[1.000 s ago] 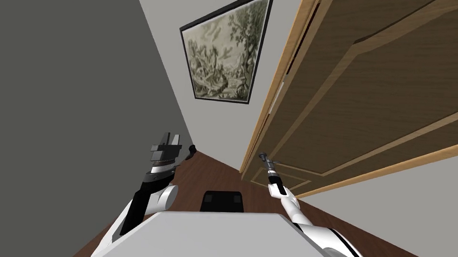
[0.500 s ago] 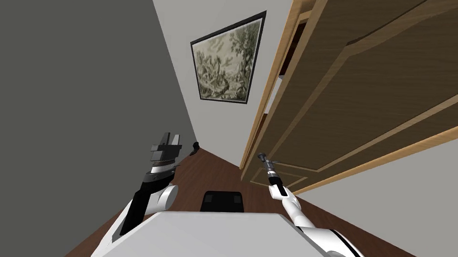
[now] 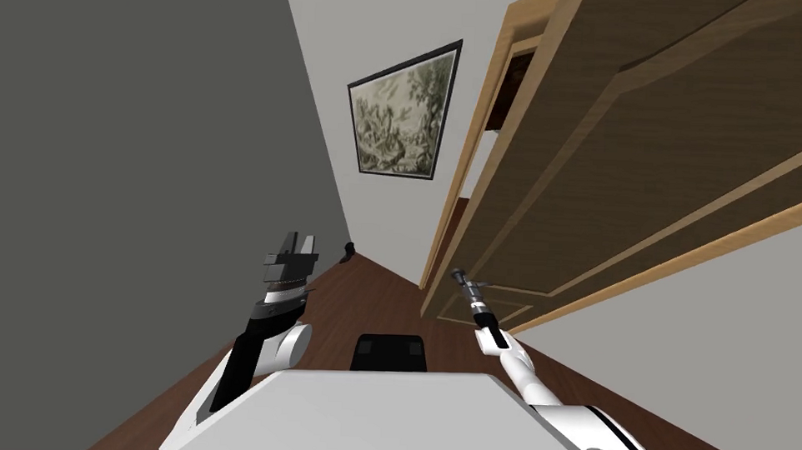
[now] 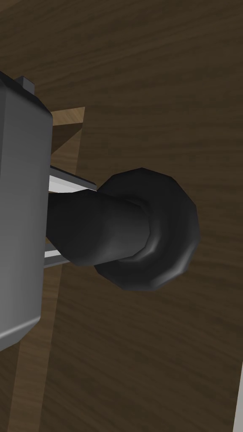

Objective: Pull the door open

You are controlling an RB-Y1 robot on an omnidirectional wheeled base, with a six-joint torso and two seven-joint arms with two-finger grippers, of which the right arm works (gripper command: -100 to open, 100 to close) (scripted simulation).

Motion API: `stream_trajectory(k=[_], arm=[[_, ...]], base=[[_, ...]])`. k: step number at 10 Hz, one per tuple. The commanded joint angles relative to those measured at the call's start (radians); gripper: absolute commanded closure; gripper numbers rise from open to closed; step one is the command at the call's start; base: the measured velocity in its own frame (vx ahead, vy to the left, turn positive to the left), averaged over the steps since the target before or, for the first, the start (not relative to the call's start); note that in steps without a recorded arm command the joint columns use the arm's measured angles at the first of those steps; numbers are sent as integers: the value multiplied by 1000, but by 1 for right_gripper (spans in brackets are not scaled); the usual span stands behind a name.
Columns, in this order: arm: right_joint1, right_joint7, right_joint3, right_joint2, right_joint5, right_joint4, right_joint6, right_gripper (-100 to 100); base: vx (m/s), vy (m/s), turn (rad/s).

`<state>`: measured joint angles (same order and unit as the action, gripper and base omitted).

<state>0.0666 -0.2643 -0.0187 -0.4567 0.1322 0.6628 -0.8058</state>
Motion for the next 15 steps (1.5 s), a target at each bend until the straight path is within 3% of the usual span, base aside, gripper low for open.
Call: stream_trajectory(k=[1,3,4,5,12,13,15], arm=[[-24,-15,-14,-10,-7,29,-4,100],[-42,-44,-40,-30,-18,40,-26,100],[-39,-34,-34,-21,-15,40,-15,100],[-63,-57,-53,-38,-20,45,-46,100],[-145,-135,-115,-116,-37,61,-167,100],[-142,-128,-114,-104,-37,66,-150,100],[-157,-140,-124,-116,-38,56,-182,100]], base=[[-211,-66,76],[-215,-83,98],[-104,-33,31],[-173,-51,119],[-215,-87,131],[-85,-33,24],[-170,-72,184]])
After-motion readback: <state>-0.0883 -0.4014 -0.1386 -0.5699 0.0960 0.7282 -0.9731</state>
